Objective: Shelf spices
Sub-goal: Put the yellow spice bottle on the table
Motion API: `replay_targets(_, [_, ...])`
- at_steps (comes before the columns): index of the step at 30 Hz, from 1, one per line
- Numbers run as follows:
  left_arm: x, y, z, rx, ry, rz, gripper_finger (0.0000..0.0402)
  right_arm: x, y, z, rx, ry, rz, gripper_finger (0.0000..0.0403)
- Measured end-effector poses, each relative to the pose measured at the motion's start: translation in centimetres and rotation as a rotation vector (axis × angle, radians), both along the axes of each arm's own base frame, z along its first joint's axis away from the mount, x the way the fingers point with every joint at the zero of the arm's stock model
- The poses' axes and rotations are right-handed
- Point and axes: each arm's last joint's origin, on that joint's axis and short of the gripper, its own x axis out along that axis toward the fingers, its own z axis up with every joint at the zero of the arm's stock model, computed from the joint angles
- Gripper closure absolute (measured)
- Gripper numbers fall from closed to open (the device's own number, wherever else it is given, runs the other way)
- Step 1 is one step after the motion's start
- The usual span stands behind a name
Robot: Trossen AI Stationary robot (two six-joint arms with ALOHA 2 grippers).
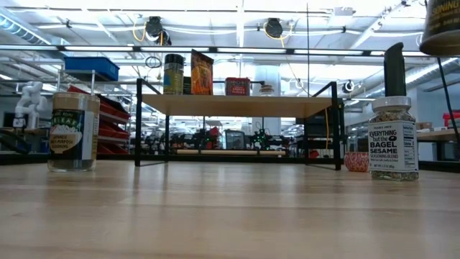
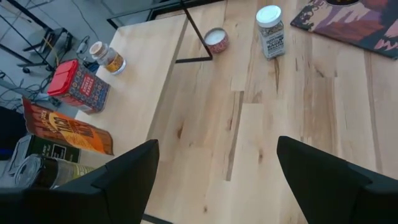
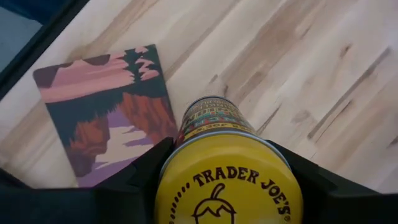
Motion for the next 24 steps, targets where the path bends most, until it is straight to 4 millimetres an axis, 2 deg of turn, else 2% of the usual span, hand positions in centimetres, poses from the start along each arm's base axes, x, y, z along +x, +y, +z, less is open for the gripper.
replay_targets(8, [0.0, 0.0, 0.0, -0.001, -0.001, 0.000, 0.0065, -1.2, -0.7, -0.3, -0.056, 0.125, -0.137, 0.0193])
replay_targets(13, [0.0, 0.0, 0.0, 0.001, 0.000, -0.002, 0.0065, -1.3, -0.8, -0.8, -0.063, 0.142, -0.179, 0.0193])
replay_targets(16, [0.0, 0.0, 0.0, 0.001, 0.000, -0.002, 0.0065, -1.3, -0.8, -2.3, -0.079, 0.163, -0.181, 0.0193])
replay_targets(24, [-0.1, -0.2, 0.0, 0.000, 0.000, -0.010, 0.0065, -1.4, -0.8, -8.2, -0.075, 0.186, -0.173, 0.0193])
